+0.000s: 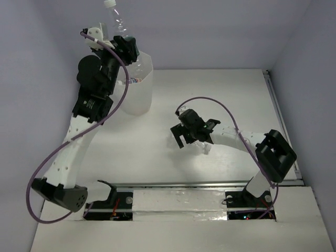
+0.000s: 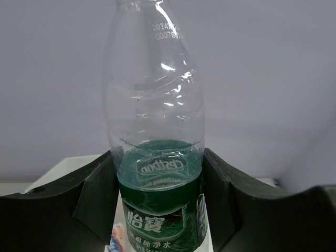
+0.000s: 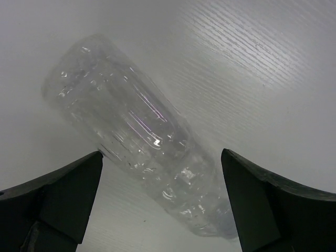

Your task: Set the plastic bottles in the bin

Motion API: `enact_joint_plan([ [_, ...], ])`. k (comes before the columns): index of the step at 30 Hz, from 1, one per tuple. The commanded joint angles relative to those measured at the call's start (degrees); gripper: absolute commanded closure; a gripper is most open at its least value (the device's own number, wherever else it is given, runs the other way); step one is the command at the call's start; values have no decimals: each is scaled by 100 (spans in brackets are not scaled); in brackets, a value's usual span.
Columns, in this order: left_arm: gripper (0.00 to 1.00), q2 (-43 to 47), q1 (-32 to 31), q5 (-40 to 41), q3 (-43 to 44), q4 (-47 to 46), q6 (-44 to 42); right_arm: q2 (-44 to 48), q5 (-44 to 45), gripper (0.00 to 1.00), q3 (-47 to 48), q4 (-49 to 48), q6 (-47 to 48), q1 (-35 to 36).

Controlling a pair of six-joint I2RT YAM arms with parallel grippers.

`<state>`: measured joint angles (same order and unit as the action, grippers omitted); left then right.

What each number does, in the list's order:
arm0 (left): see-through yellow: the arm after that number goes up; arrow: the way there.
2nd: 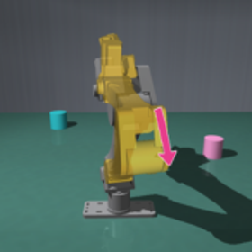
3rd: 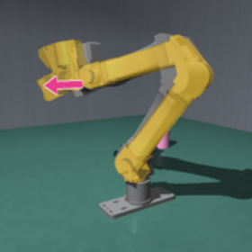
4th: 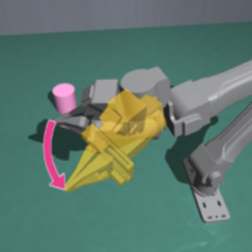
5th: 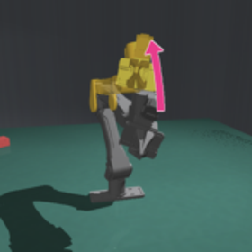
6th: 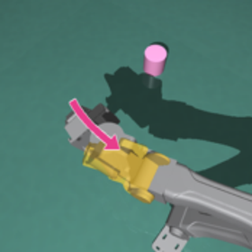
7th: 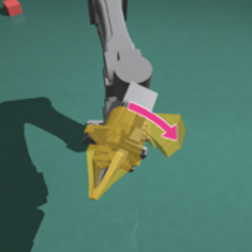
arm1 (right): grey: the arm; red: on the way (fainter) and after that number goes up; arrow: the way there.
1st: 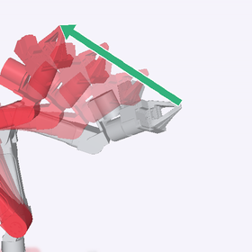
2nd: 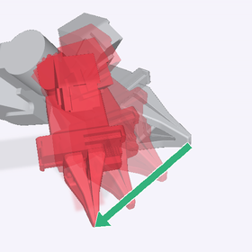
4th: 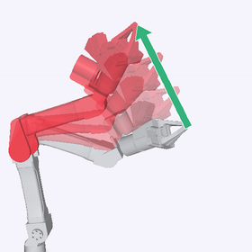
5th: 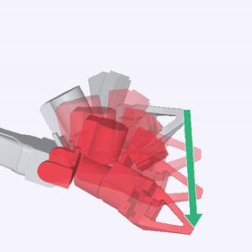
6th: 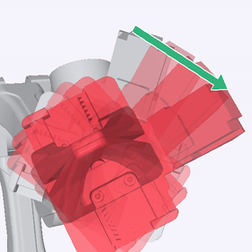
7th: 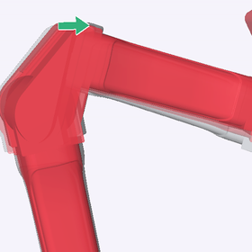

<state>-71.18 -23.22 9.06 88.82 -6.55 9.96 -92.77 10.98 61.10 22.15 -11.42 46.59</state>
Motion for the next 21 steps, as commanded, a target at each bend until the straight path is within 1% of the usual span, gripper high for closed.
enact_joint_plan([
  [1,58,-343,537,-193,443,-505,120,-135,185,0,411,272,237,35],
  [5,58,-835,871,-237,759,-470,15,-452,167,0,587,342,351,35],
  [12,57,-1144,1171,-343,523,-936,-178,-988,-61,1,1017,439,386,35],
  [16,56,-1214,1171,-370,40,-1514,-301,-1015,-237,5,1053,343,281,35],
  [18,56,-1267,1171,-405,-267,-1630,-275,-1058,-351,10,1053,290,228,35],
  [21,56,-1363,1171,-353,-672,-1911,-249,-1129,-386,14,1062,272,167,35],
])
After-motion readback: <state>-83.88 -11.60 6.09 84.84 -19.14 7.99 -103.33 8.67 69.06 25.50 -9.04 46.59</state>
